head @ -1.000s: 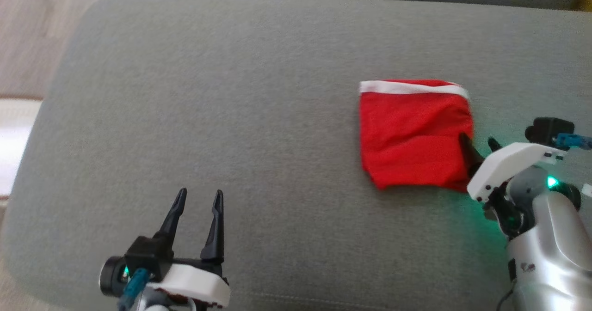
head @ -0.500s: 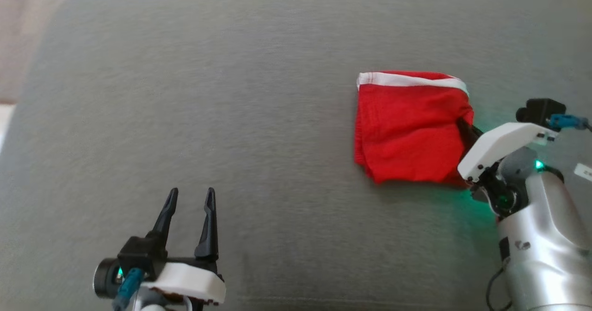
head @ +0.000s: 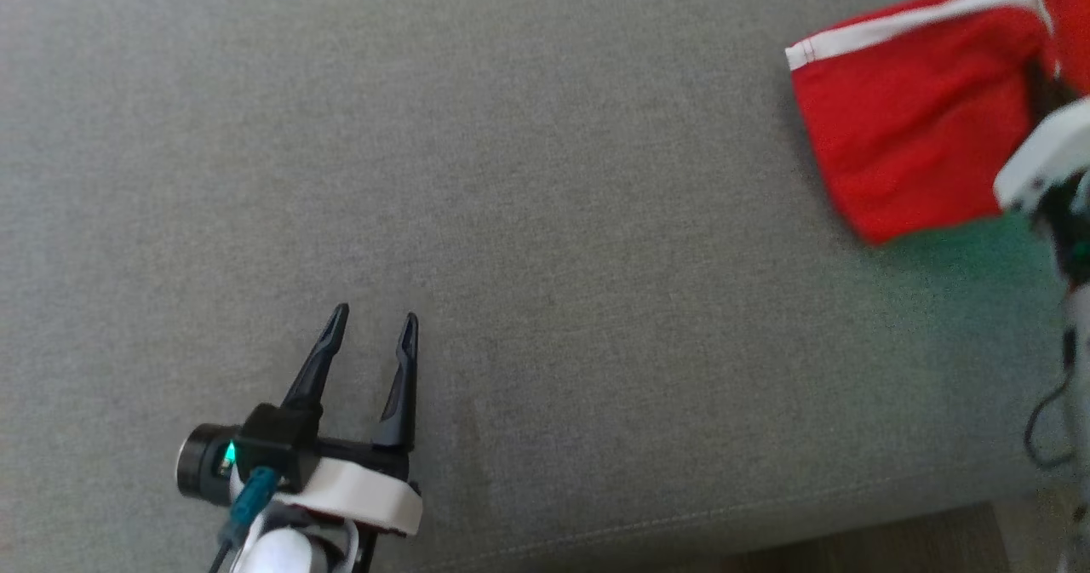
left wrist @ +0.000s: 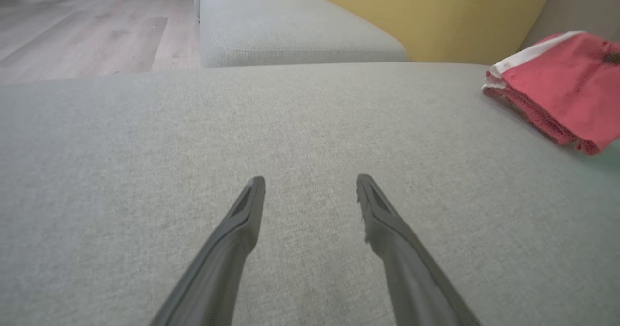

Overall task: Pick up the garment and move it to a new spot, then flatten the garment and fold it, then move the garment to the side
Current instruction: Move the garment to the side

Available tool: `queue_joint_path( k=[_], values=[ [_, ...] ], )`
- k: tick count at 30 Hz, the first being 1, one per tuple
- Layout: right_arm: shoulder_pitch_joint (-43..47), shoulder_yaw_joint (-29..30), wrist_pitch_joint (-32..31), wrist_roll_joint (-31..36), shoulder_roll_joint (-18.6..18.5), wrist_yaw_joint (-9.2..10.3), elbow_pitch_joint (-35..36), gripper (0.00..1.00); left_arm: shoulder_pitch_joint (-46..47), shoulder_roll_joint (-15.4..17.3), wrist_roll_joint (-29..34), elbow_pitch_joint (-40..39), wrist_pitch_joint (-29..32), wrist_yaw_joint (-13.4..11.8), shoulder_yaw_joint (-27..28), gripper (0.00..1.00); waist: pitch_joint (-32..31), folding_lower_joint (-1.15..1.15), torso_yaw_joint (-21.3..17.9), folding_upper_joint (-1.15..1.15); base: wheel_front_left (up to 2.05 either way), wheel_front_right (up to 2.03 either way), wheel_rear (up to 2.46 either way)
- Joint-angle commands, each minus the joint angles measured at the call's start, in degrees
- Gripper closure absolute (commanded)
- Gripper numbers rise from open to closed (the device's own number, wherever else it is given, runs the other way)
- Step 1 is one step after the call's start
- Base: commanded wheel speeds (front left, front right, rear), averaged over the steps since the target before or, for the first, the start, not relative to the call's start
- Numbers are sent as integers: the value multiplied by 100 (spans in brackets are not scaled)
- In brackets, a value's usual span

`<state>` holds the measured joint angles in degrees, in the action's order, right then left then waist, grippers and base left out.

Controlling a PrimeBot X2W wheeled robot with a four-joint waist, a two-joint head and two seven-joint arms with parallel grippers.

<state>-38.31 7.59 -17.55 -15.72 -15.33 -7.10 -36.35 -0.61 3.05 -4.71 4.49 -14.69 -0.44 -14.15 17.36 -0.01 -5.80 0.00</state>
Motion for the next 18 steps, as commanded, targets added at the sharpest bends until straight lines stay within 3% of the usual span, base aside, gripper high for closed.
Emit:
queue_joint_path(
  k=[1,12,13,14,15,18],
  values=[
    [-446,-99,149,114,-185,-39,124,100,28,17,72,-138,-30,28,184,0,165,1,-60,0,0,0,0],
    [-1033,381,268,791,-1379,-39,-712,100,-408,48,156,-327,-30,37,406,0,247,1,206,0,0,0,0],
    [-1038,463,291,941,-1433,-39,-794,93,-443,54,164,-345,-30,45,421,0,250,1,201,0,0,0,0],
    [-1056,575,326,1105,-1458,-39,-865,64,-468,58,173,-367,-30,49,437,0,263,1,190,0,0,0,0],
    [-1078,685,398,1282,-1462,-39,-910,2,-480,59,182,-385,-30,50,451,0,278,1,176,0,0,0,0],
    [-1132,1112,828,1917,-1456,-39,-932,0,-468,51,196,-425,-30,31,475,0,293,1,134,0,0,0,0]
  ],
)
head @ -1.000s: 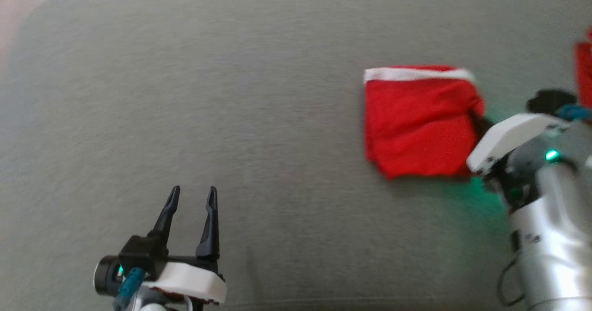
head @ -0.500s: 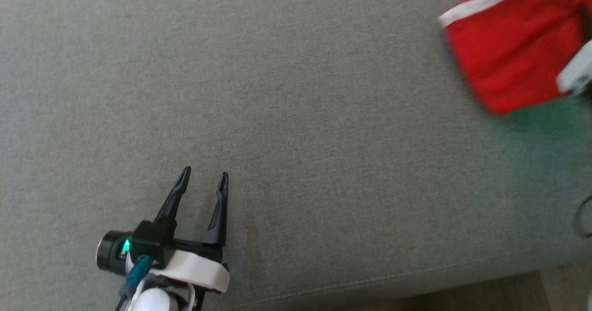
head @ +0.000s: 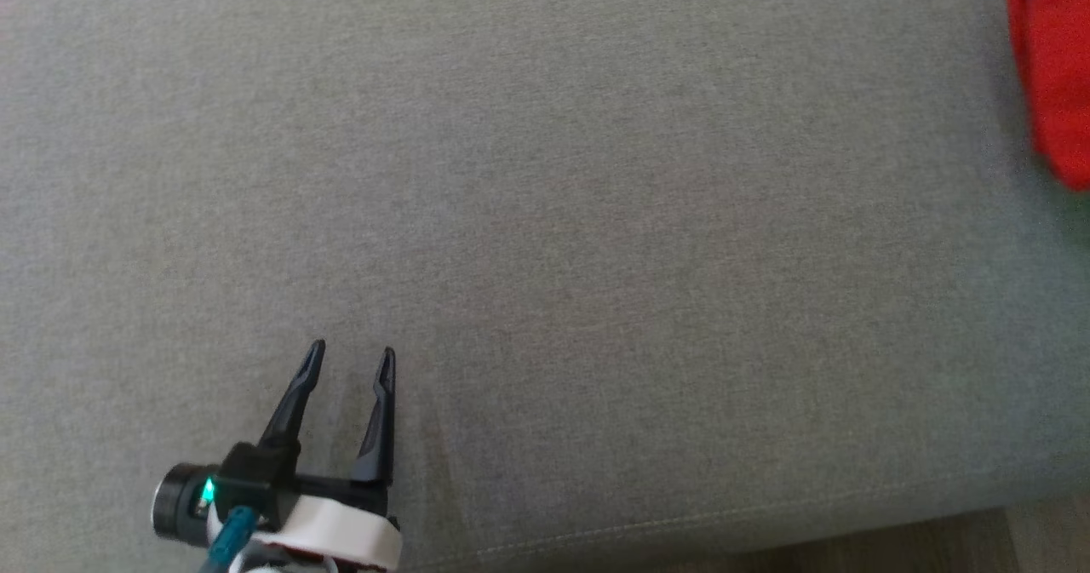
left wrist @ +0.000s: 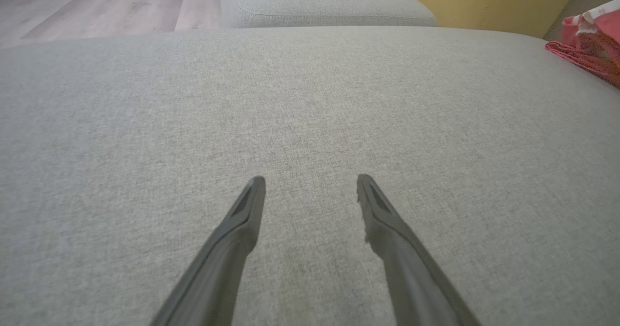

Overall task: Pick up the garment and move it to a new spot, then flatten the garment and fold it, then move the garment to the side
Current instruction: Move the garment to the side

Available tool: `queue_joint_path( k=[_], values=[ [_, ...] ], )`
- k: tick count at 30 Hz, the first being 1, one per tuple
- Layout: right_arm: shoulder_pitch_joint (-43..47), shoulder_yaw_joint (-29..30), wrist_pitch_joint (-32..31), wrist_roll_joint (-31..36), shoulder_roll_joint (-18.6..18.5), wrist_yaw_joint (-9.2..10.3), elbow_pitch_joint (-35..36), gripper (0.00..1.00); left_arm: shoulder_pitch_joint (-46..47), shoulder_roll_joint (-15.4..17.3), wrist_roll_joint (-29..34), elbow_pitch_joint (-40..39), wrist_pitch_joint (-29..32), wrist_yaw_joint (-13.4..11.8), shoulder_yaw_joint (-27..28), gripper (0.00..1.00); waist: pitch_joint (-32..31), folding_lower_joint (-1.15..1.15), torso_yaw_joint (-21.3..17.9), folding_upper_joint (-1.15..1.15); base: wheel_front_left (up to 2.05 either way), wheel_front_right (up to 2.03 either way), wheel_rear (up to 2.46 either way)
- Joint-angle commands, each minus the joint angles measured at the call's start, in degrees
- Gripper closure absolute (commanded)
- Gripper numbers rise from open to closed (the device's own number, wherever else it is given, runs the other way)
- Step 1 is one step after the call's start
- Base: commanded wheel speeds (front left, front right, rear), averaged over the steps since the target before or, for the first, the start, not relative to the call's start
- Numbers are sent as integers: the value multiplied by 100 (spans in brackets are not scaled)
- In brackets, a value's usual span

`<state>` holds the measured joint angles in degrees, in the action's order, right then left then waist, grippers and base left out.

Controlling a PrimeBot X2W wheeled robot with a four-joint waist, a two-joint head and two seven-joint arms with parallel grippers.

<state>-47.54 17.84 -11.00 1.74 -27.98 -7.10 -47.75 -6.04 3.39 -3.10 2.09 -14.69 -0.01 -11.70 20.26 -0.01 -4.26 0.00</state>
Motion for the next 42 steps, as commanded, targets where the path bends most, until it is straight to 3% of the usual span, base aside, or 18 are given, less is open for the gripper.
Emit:
queue_joint_path(
  k=[1,7,11,18,28,33,42],
  values=[
    [-218,209,313,406,-163,-39,225,0,79,14,34,-197,-30,-19,235,0,6,1,-39,0,0,0,0],
    [-214,526,1065,1344,129,-39,483,0,111,-1,11,-204,-30,-39,259,0,-82,1,-116,0,0,0,0],
    [-57,389,1565,1426,515,-39,676,0,133,-19,-53,-190,-30,-73,271,0,-332,1,-109,0,0,0,0],
    [854,-129,1923,915,1210,-39,1440,0,202,-43,-263,-81,-30,-266,326,0,-829,1,126,0,0,0,0],
    [3419,-782,2283,133,2276,-39,2787,0,53,-50,-410,326,-30,-556,286,0,-1751,1,823,0,0,0,0],
    [4267,-1041,2521,-28,2477,-39,2946,0,-37,-50,-430,478,-30,-572,327,0,-2003,1,964,0,0,0,0],
    [5166,-1407,2597,-448,2508,-39,3136,0,-7,-51,-532,643,-30,-456,318,0,-2174,1,1007,0,0,0,0]
  ],
)
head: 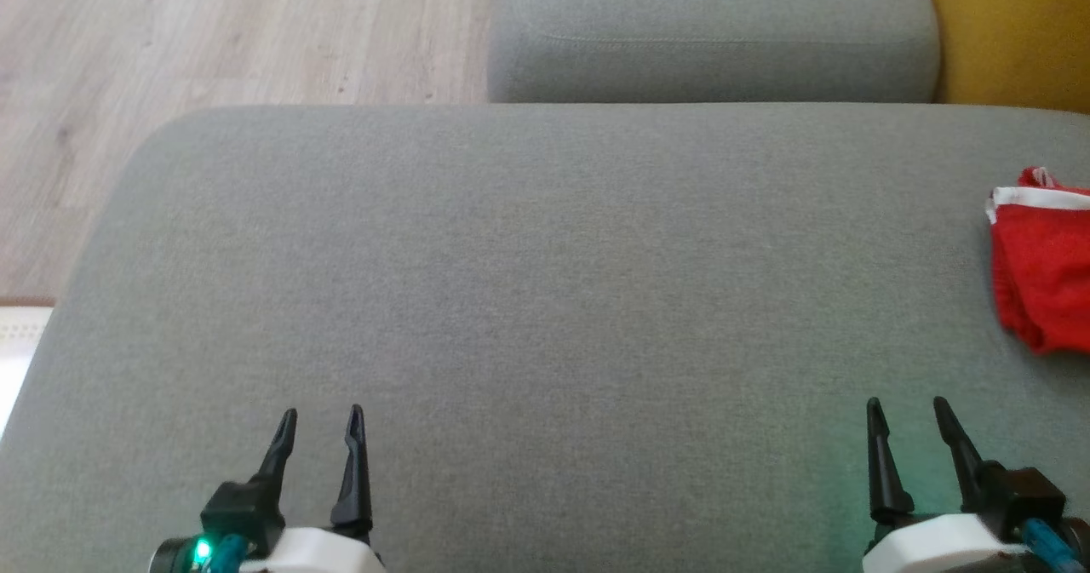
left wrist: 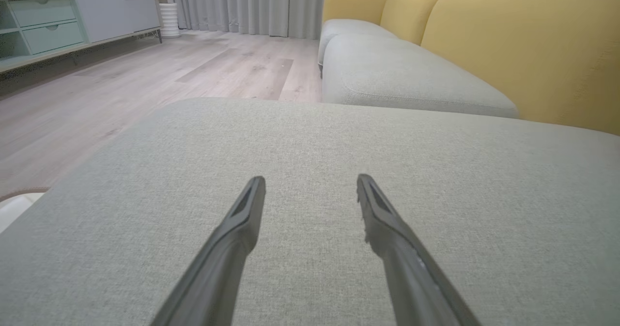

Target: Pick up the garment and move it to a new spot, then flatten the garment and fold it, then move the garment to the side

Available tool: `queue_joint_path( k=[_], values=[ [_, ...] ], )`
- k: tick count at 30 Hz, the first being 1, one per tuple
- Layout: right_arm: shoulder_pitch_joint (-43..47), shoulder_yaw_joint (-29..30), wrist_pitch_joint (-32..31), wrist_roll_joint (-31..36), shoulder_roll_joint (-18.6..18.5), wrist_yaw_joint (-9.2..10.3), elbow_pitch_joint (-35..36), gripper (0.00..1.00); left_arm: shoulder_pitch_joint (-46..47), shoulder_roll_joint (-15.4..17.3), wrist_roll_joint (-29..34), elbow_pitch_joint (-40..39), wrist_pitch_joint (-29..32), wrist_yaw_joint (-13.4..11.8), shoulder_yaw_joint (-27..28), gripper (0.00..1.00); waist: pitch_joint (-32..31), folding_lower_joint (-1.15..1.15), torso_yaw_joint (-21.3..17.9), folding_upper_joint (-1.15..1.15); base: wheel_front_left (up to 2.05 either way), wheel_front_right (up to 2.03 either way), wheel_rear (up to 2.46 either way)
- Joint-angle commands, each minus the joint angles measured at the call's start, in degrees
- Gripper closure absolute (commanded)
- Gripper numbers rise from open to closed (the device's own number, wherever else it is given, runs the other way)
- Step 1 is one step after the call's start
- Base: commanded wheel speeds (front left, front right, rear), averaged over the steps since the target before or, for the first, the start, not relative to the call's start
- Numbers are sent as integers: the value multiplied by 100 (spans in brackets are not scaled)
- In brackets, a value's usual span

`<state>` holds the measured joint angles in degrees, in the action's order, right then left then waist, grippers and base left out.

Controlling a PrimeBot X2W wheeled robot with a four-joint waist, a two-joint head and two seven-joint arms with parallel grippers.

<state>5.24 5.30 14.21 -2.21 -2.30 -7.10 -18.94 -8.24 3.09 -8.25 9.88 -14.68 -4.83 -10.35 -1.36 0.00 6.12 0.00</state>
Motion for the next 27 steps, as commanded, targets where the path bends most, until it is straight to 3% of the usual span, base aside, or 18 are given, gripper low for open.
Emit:
queue_joint_path(
  k=[1,6,7,11,27],
  values=[
    [-71,-161,76,-86,-59,-39,291,0,214,-21,-16,-130,-32,30,189,0,-17,0,-59,0,0,0,0],
    [4,-246,77,-149,-59,-39,403,0,214,-21,-15,-93,-32,103,188,0,-23,0,-173,0,0,0,0],
    [140,-121,0,-91,-2,0,191,100,1,-1,1,81,0,105,-1,100,-24,0,-168,0,0,0,0],
    [168,-119,-21,-106,1,1,-157,100,-60,-8,-24,411,8,110,-21,100,-26,0,-175,0,0,0,0],
    [0,-87,-287,-1245,-7,-4,-74,100,129,46,-1160,412,220,250,125,100,-3,0,-232,0,0,0,0]
  ],
)
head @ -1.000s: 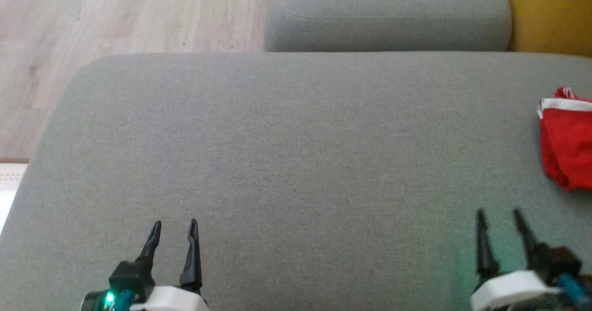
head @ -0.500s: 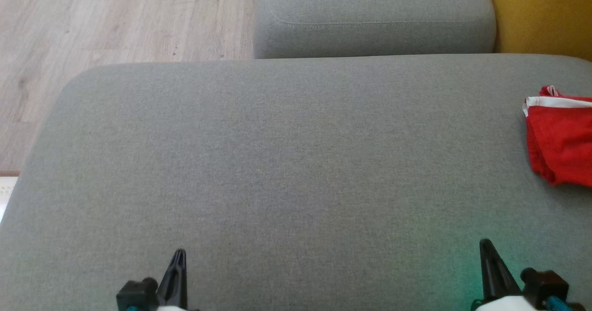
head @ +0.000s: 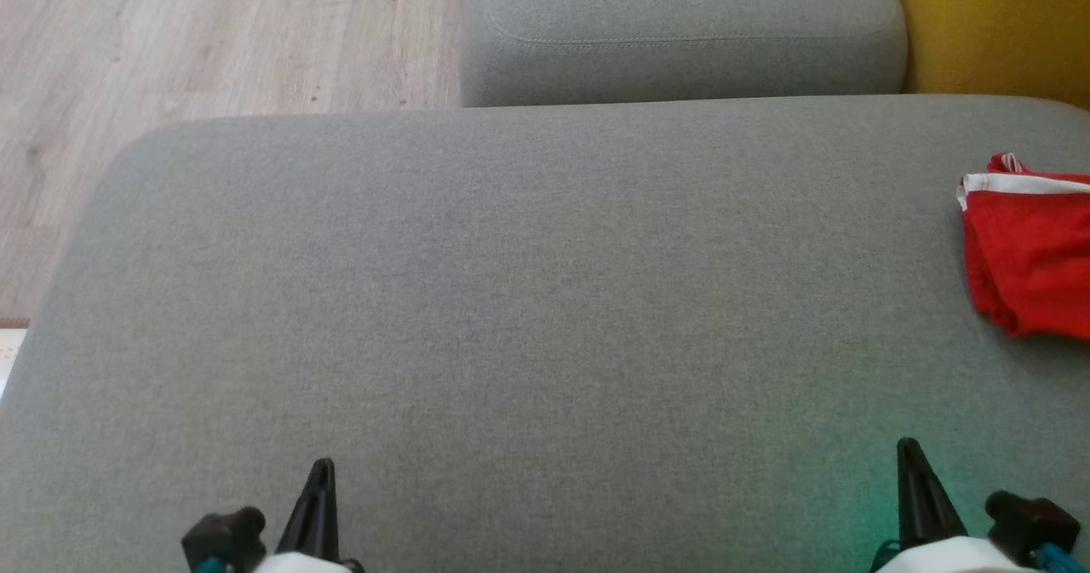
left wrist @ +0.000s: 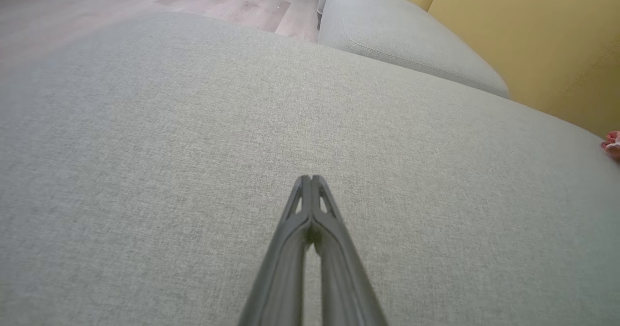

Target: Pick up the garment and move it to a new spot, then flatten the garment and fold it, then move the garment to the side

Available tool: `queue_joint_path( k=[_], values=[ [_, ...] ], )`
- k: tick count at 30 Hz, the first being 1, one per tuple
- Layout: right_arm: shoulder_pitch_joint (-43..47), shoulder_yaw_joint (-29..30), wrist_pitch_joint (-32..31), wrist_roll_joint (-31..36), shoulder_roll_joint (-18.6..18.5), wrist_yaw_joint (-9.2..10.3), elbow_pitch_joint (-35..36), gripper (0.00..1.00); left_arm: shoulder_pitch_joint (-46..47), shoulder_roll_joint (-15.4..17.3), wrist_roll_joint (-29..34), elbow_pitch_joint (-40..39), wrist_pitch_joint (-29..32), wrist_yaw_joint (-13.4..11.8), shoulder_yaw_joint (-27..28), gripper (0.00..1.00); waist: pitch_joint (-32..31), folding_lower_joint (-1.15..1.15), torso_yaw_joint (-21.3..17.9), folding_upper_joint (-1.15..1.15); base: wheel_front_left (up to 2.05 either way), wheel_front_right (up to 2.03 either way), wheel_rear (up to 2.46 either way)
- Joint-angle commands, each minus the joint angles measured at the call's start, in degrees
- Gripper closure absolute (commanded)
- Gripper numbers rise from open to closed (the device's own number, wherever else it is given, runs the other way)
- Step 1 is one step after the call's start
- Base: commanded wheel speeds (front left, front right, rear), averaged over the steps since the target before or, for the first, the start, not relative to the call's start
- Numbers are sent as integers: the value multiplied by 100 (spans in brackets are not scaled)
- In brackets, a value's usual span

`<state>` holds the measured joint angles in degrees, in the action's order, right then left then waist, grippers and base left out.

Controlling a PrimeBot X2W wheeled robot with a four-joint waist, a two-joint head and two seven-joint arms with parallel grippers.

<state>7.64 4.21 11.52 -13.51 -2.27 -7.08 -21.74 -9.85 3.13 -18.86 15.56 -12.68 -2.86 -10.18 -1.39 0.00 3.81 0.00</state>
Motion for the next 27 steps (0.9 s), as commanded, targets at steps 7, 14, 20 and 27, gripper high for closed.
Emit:
queue_joint_path(
  k=[7,14,20,27],
  values=[
    [-311,32,-129,-615,-13,-9,246,100,378,61,-592,-145,117,119,176,100,10,0,-26,0,0,0,0],
    [-384,45,-244,-1115,-17,-11,283,100,464,77,-1081,-143,217,183,248,100,21,0,-50,0,0,0,0],
    [-447,57,-342,-1542,-19,-13,314,100,533,88,-1498,-150,305,237,314,100,29,0,-71,0,0,0,0],
    [-510,69,-441,-1970,-22,-15,345,100,602,97,-1912,-154,395,291,383,100,38,0,-92,0,0,0,0]
  ],
)
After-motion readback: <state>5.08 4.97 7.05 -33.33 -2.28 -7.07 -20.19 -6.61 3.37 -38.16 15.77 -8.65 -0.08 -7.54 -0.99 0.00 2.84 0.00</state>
